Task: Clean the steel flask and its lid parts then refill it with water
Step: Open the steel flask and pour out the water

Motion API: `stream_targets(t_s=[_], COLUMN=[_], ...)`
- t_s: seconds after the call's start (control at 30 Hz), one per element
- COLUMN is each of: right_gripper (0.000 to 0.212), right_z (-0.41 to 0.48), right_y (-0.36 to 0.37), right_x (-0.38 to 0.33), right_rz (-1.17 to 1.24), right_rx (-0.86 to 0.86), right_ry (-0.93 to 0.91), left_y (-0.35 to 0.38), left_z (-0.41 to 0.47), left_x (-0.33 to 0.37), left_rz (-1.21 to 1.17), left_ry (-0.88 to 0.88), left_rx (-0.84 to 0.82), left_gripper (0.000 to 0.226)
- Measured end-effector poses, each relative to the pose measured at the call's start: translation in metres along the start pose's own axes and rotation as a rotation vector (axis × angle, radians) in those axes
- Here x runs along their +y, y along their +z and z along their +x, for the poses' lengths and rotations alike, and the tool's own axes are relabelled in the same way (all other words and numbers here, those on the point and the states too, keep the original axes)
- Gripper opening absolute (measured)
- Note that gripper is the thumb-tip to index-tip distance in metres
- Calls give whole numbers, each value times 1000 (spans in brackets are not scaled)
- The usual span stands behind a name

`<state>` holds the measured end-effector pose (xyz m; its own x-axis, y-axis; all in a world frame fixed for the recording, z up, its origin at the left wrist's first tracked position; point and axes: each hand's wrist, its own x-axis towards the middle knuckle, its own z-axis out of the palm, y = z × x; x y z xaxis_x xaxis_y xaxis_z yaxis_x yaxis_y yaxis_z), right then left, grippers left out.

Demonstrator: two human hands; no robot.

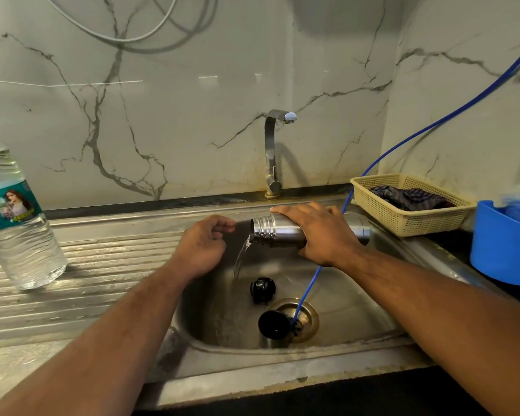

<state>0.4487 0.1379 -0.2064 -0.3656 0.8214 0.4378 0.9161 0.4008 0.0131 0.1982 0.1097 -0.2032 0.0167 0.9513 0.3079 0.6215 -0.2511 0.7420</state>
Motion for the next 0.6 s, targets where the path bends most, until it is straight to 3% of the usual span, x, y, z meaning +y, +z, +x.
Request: stream_targets(t_s=[0.6], right_gripper=[104], right_z=[2], right_y=[-2], right_x=[-3], right_rz=[-61], right_rx=[-6], right_ry=[1], left_y=[5], left_z=[3], left_x=[-3], left_rz=[-15], left_ry=[-6], left_rx=[-11], left_gripper=[48])
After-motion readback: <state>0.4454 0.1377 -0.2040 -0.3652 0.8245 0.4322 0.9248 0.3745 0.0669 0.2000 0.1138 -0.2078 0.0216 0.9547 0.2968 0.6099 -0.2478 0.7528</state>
